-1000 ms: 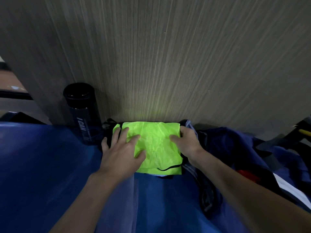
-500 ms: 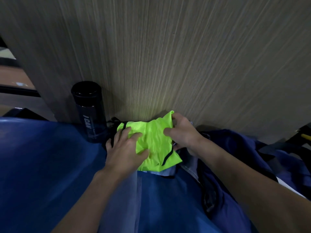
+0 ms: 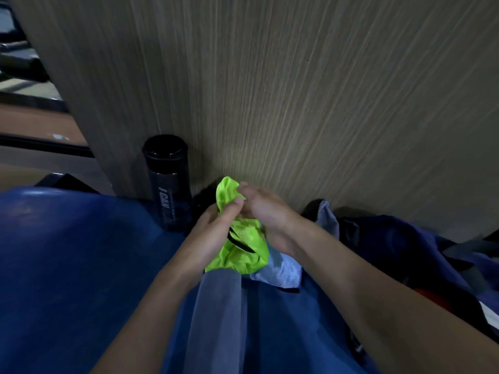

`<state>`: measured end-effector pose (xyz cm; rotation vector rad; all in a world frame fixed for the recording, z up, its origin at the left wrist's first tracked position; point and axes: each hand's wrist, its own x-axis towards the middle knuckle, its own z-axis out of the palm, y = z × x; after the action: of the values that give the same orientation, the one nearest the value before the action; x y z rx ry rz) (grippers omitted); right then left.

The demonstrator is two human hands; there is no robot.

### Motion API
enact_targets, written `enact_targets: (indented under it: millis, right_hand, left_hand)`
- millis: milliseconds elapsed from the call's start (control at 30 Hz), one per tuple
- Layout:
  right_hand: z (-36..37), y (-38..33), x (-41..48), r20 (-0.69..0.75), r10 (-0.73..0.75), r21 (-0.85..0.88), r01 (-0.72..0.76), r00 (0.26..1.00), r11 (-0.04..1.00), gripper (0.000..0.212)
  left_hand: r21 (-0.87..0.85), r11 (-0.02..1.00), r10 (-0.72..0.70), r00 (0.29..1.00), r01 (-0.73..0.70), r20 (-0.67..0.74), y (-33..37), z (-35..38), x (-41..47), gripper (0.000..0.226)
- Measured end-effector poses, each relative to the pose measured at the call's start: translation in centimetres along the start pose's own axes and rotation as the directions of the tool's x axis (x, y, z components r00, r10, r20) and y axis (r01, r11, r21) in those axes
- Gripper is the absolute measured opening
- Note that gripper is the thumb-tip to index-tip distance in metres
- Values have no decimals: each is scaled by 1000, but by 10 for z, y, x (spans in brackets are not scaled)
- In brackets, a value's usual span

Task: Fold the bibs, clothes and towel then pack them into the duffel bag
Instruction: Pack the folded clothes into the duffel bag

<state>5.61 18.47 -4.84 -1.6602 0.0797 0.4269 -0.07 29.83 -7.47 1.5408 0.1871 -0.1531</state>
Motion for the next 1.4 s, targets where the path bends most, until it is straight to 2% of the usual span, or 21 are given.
enact_targets:
  millis: [67, 133, 200, 267, 333, 367, 500, 600, 700, 733, 833, 967, 1033, 1100, 1167, 1267, 1400]
  right_hand:
    - [-5, 4, -5, 59, 38, 103, -44, 998, 994, 39]
    - [-10, 10, -7, 72, 23, 174, -35, 997, 984, 38]
    - [-13, 20, -5, -39, -10, 171, 16, 999, 985, 26]
    - [-16, 32, -3, -185, -23, 66, 35, 983, 997, 35]
    - [-19, 42, -3, -200, 42, -7, -44, 979, 999, 48]
    - [-20, 44, -5, -177, 78, -28, -85, 981, 996, 55]
    - [-23, 49, -1, -155, 114, -73, -127, 981, 989, 78]
    - [-18, 47, 4, -151, 111, -39, -118, 982, 992, 57]
    - [-11, 43, 9, -173, 97, -5, -99, 980, 995, 58]
    - [-10, 40, 8, -174, 89, 4, -90, 981, 996, 52]
    - [-11, 32, 7, -117, 92, 122, -78, 989, 990, 34]
    - [-17, 19, 4, -74, 76, 206, -60, 994, 977, 61]
    - [-23, 11, -1, -78, 49, 229, -30, 996, 973, 75]
    - [-31, 3, -10, -91, 10, 261, 15, 996, 965, 69]
    - [-44, -3, -22, -128, -42, 325, 81, 991, 942, 55]
    - [-60, -12, -50, -165, -100, 405, 160, 981, 900, 42]
    - [-76, -12, -92, -246, -117, 459, 222, 962, 860, 39]
  left_hand:
    - [61, 997, 49, 998, -47, -42, -1, 1, -1, 20]
    - [153, 987, 70, 993, -55, -96, -8, 0, 0, 40]
    - [214, 976, 58, 996, -41, -72, -12, -1, 0, 60]
    - [243, 970, 33, 999, -22, -42, -17, -3, 2, 75]
    - [266, 964, 17, 1000, -9, -25, -19, -4, 4, 82]
    - [271, 963, 14, 1000, -7, -22, -20, -4, 5, 79]
    - [269, 963, 28, 998, -10, -63, -18, -2, 3, 41]
    - [161, 987, 1, 994, 17, -113, -12, -2, 2, 36]
    - [36, 999, 6, 990, -1, -138, -8, -2, 2, 18]
    - [17, 1000, 22, 991, -20, -132, -7, -1, 1, 14]
    - [8, 994, 110, 987, -110, -114, -5, 1, -2, 31]
    - [5, 980, 198, 969, -200, -146, -2, 4, -4, 61]
    - [35, 972, 234, 960, -231, -152, 2, 9, -7, 84]
    - [70, 965, 261, 952, -253, -161, 5, 16, -9, 102]
    - [96, 955, 292, 943, -280, -160, 13, 24, -17, 103]
    - [1, 957, 291, 956, -292, -39, 26, 38, -36, 89]
    - [-42, 953, 301, 952, -299, 56, 37, 63, -60, 84]
